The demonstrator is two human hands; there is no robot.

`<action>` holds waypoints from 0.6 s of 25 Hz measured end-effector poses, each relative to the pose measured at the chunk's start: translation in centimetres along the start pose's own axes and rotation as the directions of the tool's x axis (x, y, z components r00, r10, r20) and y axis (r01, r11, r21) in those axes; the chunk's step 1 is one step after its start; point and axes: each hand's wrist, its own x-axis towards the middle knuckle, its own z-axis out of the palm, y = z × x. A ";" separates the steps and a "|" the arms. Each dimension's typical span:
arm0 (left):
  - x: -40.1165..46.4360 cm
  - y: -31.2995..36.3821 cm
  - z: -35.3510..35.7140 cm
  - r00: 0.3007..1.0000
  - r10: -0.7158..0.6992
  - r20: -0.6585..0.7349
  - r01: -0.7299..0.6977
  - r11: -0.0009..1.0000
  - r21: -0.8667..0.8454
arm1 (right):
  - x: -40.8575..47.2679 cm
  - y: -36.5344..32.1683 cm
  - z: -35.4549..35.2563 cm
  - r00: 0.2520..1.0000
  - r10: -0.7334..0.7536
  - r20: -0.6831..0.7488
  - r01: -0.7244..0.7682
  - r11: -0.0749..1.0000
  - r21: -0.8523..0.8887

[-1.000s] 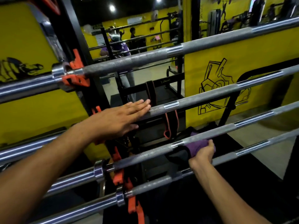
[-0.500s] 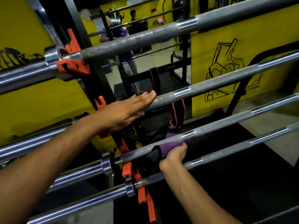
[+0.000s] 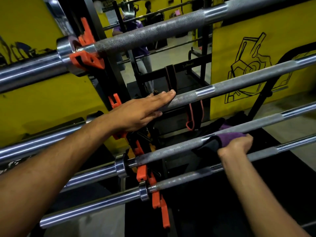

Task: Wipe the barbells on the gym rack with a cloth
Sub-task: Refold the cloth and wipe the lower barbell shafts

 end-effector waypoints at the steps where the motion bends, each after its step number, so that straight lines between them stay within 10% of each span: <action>1: 0.0 0.0 0.0 1.000 -0.010 0.002 0.010 1.000 0.002 | -1.2 0.6 -0.1 1.000 -0.003 0.010 0.003 1.000 0.008; 9: 0.1 -0.3 0.4 1.000 -0.002 -0.013 0.002 1.000 -0.004 | -12.1 13.0 -0.4 0.883 0.442 0.159 -0.439 0.897 -0.055; 15: -0.1 -0.2 0.5 0.999 -0.033 -0.028 0.033 0.999 -0.002 | -6.6 9.8 -0.7 0.965 0.263 -0.021 -0.264 0.961 -0.084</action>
